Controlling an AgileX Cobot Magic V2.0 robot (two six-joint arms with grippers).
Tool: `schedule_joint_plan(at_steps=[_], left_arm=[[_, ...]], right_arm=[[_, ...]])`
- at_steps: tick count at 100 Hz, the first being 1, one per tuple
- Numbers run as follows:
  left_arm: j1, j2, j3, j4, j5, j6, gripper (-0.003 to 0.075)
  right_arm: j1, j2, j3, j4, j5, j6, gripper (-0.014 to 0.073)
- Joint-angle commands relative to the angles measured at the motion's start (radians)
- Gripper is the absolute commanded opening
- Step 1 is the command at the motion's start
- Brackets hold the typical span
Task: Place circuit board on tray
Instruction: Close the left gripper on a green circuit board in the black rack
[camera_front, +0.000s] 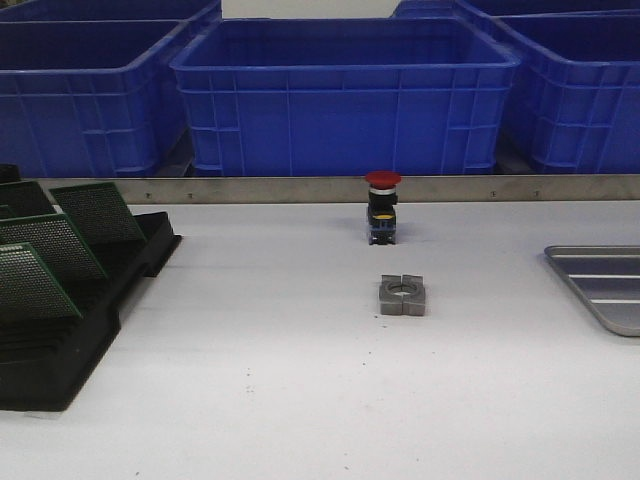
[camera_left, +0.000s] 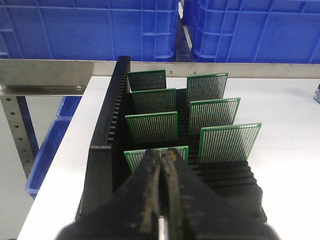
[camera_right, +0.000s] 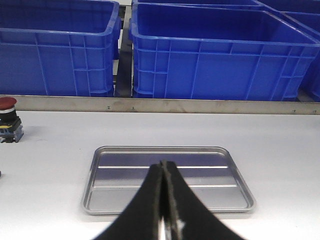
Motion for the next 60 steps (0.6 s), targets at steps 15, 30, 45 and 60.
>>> schedule_joint_plan(at_steps=[15,30,45,60], left_arm=[[0.001,-0.032,0.028,-0.012,-0.199,-0.009,-0.0017],[0.001,-0.032,0.026,-0.005,-0.250,-0.009,-0.0017],[0.001,-0.032,-0.008,-0.005,-0.204,-0.009,-0.0018],[0.001,-0.029,-0.102,-0.004,-0.120,-0.009,-0.0018]], right_arm=[[-0.005,-0.020,0.000,0.001,-0.083,-0.005,-0.0060],[-0.005,-0.020,0.000,0.001,-0.083,-0.005,-0.0060],[-0.005,-0.020,0.000,0.001,-0.083,-0.005,-0.0060],[-0.005,-0.020,0.000,0.001,-0.083,-0.005,-0.0060]])
